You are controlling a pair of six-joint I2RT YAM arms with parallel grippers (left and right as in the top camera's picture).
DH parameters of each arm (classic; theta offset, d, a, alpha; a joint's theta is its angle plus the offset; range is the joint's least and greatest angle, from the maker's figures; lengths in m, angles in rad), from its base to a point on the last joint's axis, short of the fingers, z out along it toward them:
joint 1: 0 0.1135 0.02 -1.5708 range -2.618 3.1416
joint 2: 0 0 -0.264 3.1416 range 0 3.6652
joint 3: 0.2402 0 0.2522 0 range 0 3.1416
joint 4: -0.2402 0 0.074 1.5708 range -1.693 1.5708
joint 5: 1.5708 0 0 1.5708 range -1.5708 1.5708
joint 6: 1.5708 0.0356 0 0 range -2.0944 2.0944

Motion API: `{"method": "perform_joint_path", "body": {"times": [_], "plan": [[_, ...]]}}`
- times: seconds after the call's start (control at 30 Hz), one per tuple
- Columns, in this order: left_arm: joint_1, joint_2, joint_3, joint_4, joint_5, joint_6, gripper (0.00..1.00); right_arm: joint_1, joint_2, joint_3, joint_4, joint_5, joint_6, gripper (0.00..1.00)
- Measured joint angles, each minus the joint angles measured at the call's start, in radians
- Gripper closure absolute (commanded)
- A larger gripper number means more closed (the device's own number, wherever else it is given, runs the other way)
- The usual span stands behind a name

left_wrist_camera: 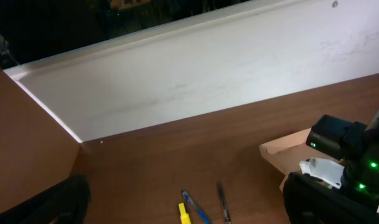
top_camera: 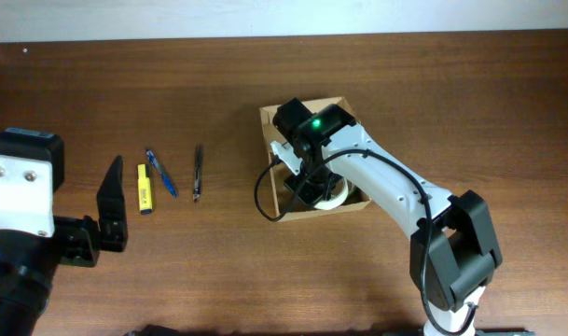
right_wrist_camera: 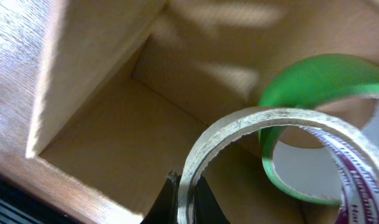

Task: Pack container
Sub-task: 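Carry the masking tape into the box onto the green tape, release, then move the right gripper down to the black marker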

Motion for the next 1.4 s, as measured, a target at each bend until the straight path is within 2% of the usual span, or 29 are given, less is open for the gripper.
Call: {"method": "perform_joint_path", "body": {"times": [0.33,0.5,0.57,0.63,0.7,1.07,1.23,1.4], "plan": [[0.0,-0.001,0.0,0.0,0.0,0.0,0.01,-0.122,0.004,-0.022,0.019,-0.006,-0.04,0.96],[0.0,-0.001,0.0,0.003,0.0,0.0,0.01,-0.137,0.004,-0.022,0.02,-0.01,-0.046,0.96],[0.0,-0.001,0.0,0.003,0.0,0.0,0.01,-0.135,0.004,-0.022,0.024,-0.011,-0.043,0.78],[0.0,-0.001,0.0,0.003,0.0,0.0,0.01,-0.133,0.004,-0.022,0.029,-0.016,-0.045,0.54],[0.0,-0.001,0.0,0.003,0.0,0.0,0.01,-0.132,0.004,-0.022,0.032,-0.019,-0.055,0.43],[0.0,-0.001,0.0,0.007,0.0,0.0,0.01,-0.117,0.005,0.021,-0.032,-0.03,-0.06,0.31],[0.0,-0.001,0.0,0.008,0.0,0.0,0.01,-0.08,0.007,0.202,-0.127,-0.026,-0.059,0.27],[0.0,-0.001,-0.001,0.008,0.0,0.0,0.01,-0.053,0.01,0.477,-0.268,0.037,-0.04,0.16]]}}
